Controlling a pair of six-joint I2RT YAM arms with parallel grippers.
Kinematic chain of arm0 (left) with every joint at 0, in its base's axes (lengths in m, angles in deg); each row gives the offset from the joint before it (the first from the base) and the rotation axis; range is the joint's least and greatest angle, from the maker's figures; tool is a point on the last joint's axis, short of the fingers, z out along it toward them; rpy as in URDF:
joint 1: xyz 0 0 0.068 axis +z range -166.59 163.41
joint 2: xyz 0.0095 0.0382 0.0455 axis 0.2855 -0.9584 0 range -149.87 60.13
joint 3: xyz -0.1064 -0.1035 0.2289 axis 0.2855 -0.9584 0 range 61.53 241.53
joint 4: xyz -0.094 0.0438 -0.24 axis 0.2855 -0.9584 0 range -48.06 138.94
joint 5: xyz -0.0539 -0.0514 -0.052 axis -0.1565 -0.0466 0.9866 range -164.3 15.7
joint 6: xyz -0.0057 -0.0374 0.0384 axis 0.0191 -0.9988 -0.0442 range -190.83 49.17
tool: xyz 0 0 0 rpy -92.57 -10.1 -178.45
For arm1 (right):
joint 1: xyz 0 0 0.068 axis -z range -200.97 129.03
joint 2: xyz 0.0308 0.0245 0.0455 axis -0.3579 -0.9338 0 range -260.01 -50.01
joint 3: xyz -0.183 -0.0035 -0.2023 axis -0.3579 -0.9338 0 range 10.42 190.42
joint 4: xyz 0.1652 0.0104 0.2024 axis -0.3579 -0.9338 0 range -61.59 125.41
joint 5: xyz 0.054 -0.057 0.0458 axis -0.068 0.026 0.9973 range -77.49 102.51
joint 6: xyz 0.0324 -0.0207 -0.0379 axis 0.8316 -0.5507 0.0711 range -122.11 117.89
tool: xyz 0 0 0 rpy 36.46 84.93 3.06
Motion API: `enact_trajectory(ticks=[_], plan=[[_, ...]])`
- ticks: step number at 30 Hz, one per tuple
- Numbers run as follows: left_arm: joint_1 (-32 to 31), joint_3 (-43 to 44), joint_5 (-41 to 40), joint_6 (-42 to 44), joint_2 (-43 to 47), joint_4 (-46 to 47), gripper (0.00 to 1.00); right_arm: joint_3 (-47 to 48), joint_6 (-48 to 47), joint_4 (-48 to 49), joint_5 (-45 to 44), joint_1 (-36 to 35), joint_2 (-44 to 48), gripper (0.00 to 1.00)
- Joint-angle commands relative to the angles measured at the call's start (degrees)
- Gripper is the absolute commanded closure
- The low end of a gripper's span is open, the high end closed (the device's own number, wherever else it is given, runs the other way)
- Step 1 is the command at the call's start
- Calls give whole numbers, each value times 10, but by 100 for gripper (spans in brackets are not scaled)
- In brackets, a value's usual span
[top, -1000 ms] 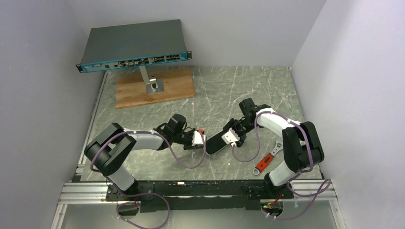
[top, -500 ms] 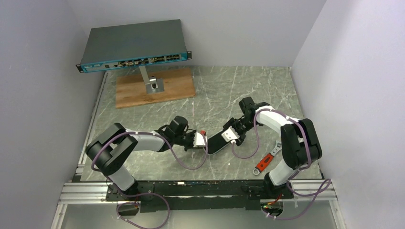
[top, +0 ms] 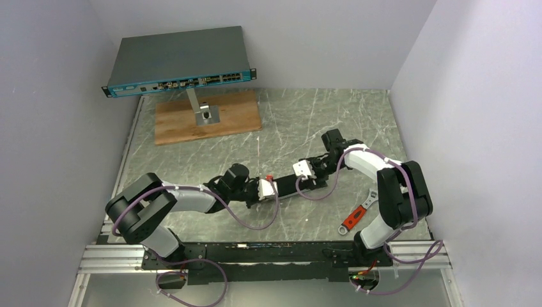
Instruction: Open the umbrella
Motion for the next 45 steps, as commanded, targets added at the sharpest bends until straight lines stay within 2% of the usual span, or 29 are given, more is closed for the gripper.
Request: enact_trajectory(ticks=[1, 6, 10, 17, 19, 21, 24, 26, 29, 35, 40, 45], plan=[[-12, -6, -8, -106, 7, 51, 100, -6, 220, 54, -23, 9, -7, 97], [-11, -4, -48, -194, 1, 82, 100, 10, 369, 76, -28, 9, -9, 100], [-2, 16, -91, -262, -23, 106, 100, -12, 518, 144, -51, 0, 9, 100], [23, 63, -78, -326, -78, 113, 100, -26, 733, 213, -102, -28, 19, 100], [34, 72, -61, -323, -94, 112, 100, -25, 770, 210, -86, -31, 22, 88], [45, 78, -47, -300, -106, 107, 100, -18, 785, 190, -59, -32, 27, 64], [72, 85, -20, -282, -120, 95, 100, 0, 786, 134, -20, -27, 37, 40], [87, 95, -4, -240, -126, 75, 100, 27, 780, 102, 2, -17, 38, 27], [100, 108, 22, -207, -132, 69, 100, 73, 793, 87, 33, 3, 18, 21], [102, 132, 54, -191, -143, 61, 100, 170, 880, 127, 17, 5, -72, 18], [103, 139, 58, -188, -150, 56, 100, 216, 932, 155, -6, -2, -145, 19], [103, 147, 53, -181, -156, 52, 100, 212, 966, 183, -29, -27, -162, 18]])
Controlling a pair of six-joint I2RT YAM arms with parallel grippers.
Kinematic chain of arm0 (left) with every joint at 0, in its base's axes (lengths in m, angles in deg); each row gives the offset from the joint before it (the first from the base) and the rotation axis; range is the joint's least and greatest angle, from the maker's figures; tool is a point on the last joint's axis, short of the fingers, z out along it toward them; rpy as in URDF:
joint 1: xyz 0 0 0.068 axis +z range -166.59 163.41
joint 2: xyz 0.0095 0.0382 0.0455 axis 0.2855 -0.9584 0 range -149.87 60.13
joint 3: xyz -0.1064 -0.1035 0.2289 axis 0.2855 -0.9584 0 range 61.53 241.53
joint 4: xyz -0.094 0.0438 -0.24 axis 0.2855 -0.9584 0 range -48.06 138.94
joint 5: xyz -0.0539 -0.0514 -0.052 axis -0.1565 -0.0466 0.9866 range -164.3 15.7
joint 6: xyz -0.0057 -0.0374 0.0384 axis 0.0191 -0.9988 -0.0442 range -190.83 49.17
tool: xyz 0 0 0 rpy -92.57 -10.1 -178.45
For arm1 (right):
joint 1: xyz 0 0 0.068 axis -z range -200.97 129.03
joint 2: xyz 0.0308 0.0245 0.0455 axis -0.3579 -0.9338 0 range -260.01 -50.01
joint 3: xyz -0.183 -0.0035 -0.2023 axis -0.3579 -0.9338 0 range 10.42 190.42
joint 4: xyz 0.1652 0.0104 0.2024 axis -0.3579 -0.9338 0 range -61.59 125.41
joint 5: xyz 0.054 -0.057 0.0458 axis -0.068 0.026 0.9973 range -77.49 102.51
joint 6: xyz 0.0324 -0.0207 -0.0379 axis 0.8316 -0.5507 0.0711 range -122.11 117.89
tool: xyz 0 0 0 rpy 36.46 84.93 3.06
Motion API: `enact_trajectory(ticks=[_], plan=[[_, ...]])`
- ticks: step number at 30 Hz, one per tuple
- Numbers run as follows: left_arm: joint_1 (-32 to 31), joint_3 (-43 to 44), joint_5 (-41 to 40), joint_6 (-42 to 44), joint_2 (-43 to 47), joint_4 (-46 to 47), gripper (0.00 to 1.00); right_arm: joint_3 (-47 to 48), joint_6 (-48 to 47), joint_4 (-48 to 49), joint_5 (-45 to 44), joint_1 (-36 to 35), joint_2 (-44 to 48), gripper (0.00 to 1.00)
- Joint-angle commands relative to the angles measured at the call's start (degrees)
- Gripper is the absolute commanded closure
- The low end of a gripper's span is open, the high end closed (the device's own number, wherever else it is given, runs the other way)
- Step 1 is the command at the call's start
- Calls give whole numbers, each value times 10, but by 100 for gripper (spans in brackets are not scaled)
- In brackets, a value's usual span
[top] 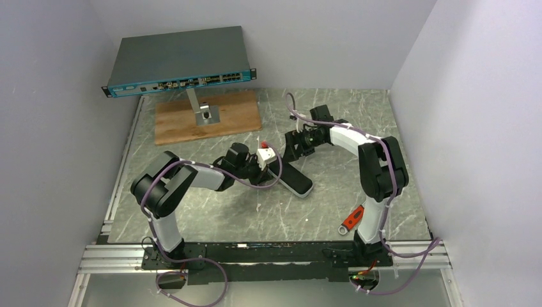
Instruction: Open the umbrella
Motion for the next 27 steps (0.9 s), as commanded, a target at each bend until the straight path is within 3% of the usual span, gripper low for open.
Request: enact_trajectory(ticks=[1, 6, 10, 17, 27], plan=[[0, 23, 21, 13, -9, 8, 100, 8, 56, 41, -20, -28, 4, 18], [0, 32, 23, 9, -15, 10, 100, -17, 66, 59, -50, -51, 7, 18], [-5, 30, 27, 3, -14, 11, 100, -36, 82, 71, -62, -47, -4, 24], [-46, -2, 18, -14, 6, 10, 100, -72, 122, 119, -85, -40, 0, 62], [-131, -53, 4, -46, 43, 4, 100, -83, 176, 164, -113, -1, 2, 77]])
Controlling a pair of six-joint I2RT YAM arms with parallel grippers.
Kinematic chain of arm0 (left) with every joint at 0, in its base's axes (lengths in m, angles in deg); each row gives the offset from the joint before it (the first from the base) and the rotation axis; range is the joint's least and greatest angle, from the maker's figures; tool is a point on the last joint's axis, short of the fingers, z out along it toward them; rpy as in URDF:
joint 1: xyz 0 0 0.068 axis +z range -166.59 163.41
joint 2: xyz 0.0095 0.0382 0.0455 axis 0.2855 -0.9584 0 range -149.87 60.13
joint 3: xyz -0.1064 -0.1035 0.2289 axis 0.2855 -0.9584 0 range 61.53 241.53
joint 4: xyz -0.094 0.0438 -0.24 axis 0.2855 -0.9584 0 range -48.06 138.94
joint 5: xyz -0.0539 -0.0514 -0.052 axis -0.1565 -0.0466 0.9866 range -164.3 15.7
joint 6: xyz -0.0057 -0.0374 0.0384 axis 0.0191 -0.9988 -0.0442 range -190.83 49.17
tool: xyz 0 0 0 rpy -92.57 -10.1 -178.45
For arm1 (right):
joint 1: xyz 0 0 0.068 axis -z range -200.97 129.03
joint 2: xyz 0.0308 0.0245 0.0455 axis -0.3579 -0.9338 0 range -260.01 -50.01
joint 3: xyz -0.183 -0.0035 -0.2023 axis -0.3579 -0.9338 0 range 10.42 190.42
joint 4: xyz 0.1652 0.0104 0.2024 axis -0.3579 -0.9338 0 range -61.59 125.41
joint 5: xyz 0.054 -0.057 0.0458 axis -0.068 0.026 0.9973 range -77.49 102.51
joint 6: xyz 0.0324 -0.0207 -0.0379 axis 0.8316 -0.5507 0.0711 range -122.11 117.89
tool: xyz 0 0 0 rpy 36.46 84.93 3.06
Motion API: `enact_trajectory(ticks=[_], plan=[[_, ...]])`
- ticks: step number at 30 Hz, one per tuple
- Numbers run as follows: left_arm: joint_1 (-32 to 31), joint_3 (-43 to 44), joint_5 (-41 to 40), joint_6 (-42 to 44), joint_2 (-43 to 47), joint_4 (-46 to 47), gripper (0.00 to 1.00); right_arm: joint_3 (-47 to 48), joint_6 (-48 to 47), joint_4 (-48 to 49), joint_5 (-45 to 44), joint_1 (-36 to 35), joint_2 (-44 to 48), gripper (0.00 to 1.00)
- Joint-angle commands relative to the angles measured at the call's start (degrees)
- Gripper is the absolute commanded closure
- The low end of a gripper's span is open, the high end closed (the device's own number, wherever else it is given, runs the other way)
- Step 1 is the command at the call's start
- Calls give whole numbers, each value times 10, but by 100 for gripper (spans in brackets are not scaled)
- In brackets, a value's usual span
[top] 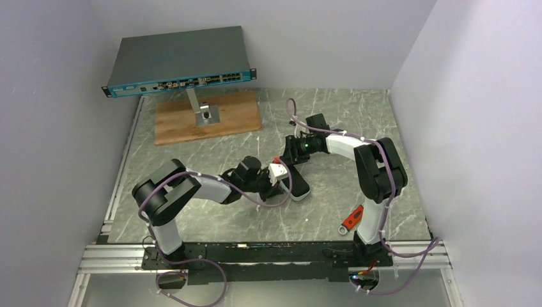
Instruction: Open the umbrella
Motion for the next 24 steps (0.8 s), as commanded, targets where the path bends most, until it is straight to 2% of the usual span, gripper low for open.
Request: enact_trajectory(ticks=[1, 7, 11, 17, 18, 20, 21, 24], plan=[[-37, -33, 32, -23, 30, -21, 100, -19, 28, 68, -86, 36, 12, 79], [-45, -33, 10, -12, 44, -64, 100, -41, 58, 108, -93, 84, 31, 80], [-37, -36, 10, 0, 53, -70, 100, -72, 37, 108, -106, 111, 61, 80], [4, -19, 16, 8, 48, -78, 100, -125, -31, 49, -96, 154, 122, 77], [11, -15, 16, 12, 46, -78, 100, -130, -44, 36, -90, 159, 128, 71], [21, -4, 23, 28, 40, -83, 100, -124, -73, -6, -72, 167, 131, 50], [24, 1, 25, 38, 38, -85, 100, -118, -89, -26, -58, 172, 133, 44], [29, 10, 37, 69, 35, -90, 100, -106, -181, -63, 6, 195, 153, 30]])
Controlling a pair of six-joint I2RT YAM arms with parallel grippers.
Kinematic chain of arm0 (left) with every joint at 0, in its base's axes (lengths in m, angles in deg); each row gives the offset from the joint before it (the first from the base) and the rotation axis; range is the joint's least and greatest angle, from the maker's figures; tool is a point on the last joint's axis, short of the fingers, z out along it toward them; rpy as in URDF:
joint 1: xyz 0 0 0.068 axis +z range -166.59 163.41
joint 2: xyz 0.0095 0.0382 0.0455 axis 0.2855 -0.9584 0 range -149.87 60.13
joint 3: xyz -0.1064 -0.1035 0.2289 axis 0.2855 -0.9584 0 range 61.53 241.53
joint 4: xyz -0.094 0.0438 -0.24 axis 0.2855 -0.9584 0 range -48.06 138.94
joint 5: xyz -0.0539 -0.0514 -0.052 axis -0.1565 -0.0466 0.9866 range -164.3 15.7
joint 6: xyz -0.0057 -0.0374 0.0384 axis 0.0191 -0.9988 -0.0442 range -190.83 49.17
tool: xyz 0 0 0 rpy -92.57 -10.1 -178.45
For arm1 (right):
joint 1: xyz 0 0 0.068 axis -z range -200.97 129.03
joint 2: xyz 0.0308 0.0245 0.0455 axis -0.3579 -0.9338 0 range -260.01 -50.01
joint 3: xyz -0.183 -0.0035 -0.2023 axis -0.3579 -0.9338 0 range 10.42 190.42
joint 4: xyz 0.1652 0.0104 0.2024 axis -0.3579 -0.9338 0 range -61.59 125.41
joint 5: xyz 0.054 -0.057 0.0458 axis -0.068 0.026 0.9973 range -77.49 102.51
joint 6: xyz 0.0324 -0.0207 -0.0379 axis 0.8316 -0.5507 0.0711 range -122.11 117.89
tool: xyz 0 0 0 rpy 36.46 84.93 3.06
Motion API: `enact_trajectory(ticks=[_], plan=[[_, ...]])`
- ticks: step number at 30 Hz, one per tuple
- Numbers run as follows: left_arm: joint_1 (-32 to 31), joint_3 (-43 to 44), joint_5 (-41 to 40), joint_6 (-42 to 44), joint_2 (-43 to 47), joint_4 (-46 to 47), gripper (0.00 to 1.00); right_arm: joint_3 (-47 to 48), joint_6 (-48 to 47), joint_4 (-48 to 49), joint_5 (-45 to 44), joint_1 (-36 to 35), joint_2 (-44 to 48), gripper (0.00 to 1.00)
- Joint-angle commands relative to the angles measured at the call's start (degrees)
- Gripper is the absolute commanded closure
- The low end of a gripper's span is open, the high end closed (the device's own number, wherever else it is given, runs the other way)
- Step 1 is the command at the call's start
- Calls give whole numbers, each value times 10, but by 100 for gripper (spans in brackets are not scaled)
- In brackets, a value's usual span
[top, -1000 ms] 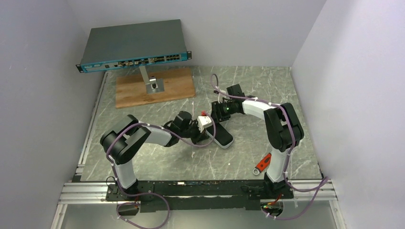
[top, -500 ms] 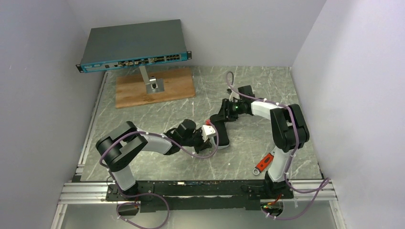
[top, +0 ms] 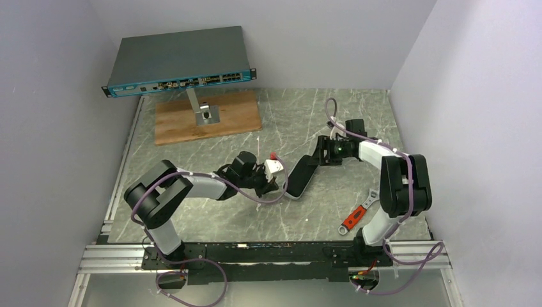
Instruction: Open the umbrella
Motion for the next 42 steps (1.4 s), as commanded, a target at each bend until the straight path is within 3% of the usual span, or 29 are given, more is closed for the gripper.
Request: enact_trajectory(ticks=[1, 9, 14, 22, 35, 42], plan=[[12, 17, 31, 56, -4, -47, 100, 22, -193, -69, 40, 34, 39, 28], [21, 42, 43, 119, -15, -51, 100, 120, -576, -251, 181, 31, 29, 17], [26, 51, 53, 142, -20, -57, 100, 202, -663, -338, 210, -6, -32, 15], [28, 58, 52, 143, -24, -54, 100, 182, -622, -245, 157, -90, -45, 15], [15, 28, 60, 138, 11, -45, 100, 63, -601, -111, 2, -98, -38, 17], [-31, -11, 70, 124, 45, -39, 100, 13, -572, -56, -62, -111, -9, 18]])
